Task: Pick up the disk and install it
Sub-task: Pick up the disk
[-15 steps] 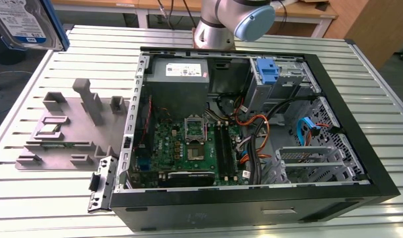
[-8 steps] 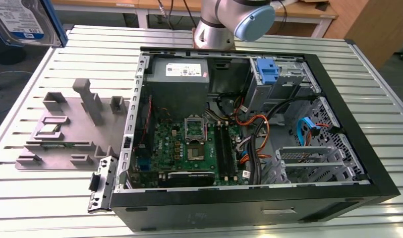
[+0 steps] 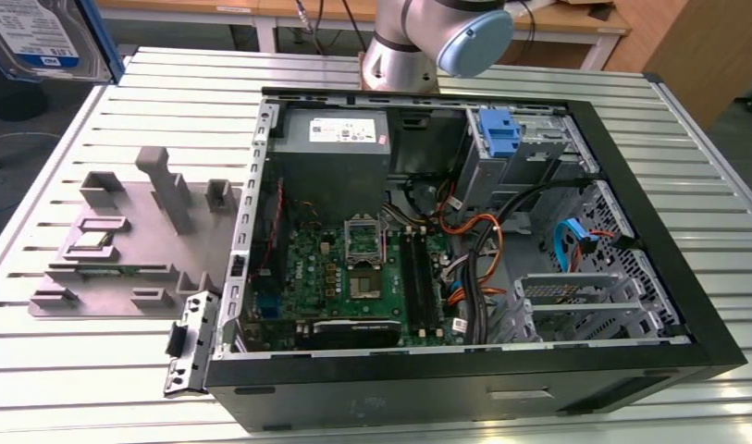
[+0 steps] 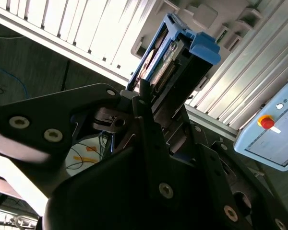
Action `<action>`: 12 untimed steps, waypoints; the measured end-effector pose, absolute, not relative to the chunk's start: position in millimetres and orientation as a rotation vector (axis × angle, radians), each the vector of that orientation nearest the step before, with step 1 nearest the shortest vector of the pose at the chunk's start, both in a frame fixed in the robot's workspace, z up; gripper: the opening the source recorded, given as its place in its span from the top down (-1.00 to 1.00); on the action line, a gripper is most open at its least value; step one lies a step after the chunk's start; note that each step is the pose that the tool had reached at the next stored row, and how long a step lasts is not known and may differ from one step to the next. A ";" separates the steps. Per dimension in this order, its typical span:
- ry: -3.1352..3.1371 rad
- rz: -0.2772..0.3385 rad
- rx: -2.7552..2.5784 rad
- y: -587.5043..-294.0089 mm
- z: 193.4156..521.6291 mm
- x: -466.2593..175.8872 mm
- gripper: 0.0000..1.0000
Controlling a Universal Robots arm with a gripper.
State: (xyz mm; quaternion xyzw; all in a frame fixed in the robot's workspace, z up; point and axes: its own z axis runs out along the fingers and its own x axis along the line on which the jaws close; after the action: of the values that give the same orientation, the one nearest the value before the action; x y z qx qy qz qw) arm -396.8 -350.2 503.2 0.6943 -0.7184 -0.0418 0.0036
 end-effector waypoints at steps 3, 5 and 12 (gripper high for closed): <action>-2.252 -0.131 2.176 -350.2 503.7 -396.8 0.30; -2.252 -0.131 2.176 -350.2 504.6 -396.7 0.30; -2.252 -0.131 2.176 -350.2 510.0 -396.7 0.30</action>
State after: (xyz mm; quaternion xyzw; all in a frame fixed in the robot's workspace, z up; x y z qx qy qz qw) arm -396.7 -350.2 510.0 0.6943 -0.7184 -0.0417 0.0036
